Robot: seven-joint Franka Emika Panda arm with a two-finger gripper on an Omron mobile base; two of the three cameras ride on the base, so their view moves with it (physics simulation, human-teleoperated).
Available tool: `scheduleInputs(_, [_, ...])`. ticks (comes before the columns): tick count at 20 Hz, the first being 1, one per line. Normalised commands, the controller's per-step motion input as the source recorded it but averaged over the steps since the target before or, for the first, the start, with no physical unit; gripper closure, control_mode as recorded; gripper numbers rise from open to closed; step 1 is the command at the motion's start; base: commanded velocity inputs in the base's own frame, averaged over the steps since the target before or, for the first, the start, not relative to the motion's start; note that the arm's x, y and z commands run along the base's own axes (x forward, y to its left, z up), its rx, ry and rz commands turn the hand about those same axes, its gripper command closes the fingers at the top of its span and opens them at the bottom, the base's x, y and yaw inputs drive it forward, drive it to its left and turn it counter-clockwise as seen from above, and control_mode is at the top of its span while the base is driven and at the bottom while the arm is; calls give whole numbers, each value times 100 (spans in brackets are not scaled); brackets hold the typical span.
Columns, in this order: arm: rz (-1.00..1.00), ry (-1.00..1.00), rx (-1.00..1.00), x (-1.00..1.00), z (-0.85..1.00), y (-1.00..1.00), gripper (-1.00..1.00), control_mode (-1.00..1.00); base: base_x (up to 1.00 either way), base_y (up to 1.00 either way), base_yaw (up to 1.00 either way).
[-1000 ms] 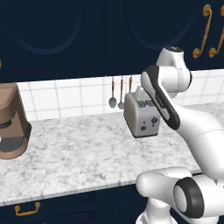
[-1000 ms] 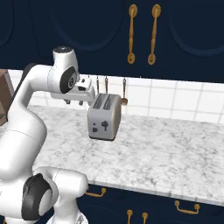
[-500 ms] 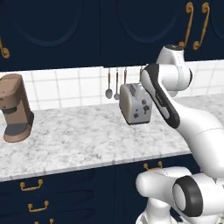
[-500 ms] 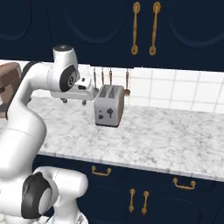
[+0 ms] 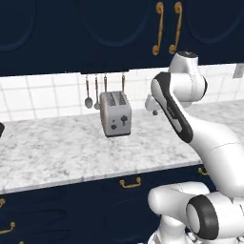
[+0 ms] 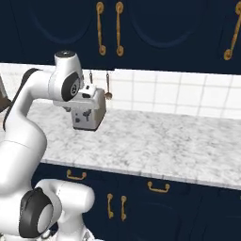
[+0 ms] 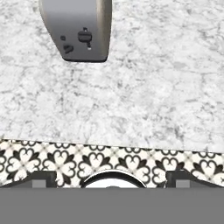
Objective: Navigate to the stove.
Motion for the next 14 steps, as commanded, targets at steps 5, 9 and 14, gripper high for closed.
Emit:
scheduleInputs(5, [0, 0, 0, 0, 0, 0, -100, 100, -16, -100, -5])
scheduleInputs(9, [0, 0, 0, 0, 0, 0, -100, 100, -10, -100, -3])
scheduleInputs(14, [0, 0, 0, 0, 0, 0, -100, 100, -3, -100, -2])
